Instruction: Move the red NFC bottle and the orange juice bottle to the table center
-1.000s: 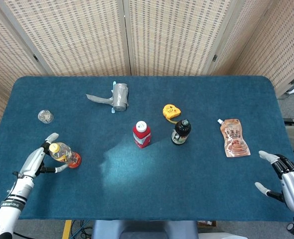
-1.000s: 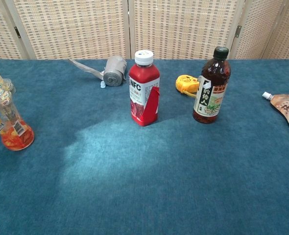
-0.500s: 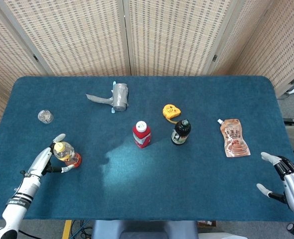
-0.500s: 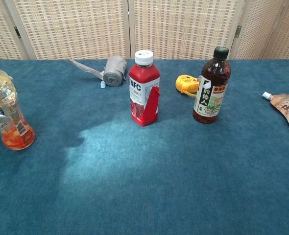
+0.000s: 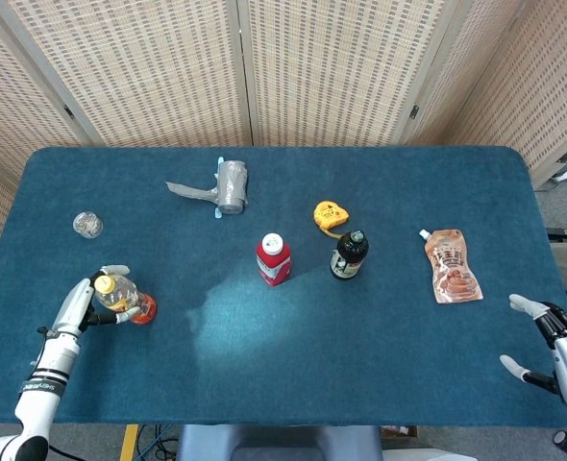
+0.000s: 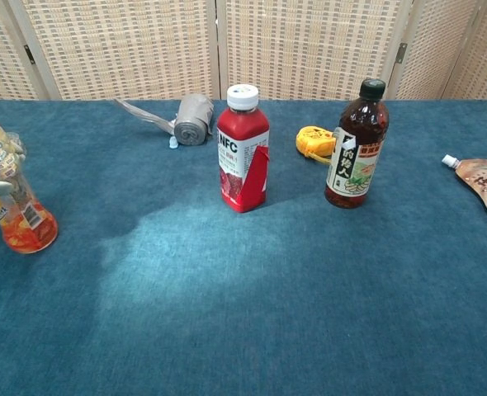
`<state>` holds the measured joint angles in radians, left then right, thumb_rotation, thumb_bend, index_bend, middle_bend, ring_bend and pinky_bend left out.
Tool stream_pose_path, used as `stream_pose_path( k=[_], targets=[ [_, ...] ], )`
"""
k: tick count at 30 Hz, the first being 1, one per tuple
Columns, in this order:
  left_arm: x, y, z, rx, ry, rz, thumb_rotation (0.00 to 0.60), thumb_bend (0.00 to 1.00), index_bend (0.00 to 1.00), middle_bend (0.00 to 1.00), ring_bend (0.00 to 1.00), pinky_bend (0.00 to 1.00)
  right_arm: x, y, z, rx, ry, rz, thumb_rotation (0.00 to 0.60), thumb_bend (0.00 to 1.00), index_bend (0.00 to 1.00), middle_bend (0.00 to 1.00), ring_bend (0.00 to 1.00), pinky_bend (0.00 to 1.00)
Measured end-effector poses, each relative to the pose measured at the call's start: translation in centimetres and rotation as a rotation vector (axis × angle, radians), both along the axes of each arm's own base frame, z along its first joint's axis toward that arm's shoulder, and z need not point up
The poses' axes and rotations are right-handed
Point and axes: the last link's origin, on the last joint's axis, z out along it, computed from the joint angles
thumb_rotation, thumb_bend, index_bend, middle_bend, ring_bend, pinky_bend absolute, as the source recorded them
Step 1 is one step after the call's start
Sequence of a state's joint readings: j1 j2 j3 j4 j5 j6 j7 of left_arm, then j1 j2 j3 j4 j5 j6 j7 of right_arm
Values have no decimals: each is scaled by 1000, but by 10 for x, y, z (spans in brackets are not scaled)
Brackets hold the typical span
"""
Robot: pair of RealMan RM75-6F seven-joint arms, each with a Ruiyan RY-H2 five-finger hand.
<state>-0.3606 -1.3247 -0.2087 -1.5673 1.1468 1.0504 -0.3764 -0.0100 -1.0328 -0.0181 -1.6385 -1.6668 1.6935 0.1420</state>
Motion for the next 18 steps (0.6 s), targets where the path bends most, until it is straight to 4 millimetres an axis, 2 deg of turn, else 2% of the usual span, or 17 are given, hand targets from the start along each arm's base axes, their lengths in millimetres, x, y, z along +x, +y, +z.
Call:
stream_pose_path(
  k=[4, 9, 18],
  targets=[
    [1, 1, 0, 17, -9, 0, 600, 81, 508, 437, 340, 402, -1, 0, 1, 1, -2, -2, 600, 0, 239, 322, 258, 483],
    [8, 7, -1, 28, -3, -19, 600, 82, 526, 453, 348, 403, -2, 0, 2, 3, -5, -2, 600, 0, 239, 322, 258, 483],
    [30, 25, -3, 47, 26, -79, 600, 83, 543, 471, 357, 406, -3, 2, 4, 1, -7, -2, 600, 0, 239, 322, 258, 483]
  ],
)
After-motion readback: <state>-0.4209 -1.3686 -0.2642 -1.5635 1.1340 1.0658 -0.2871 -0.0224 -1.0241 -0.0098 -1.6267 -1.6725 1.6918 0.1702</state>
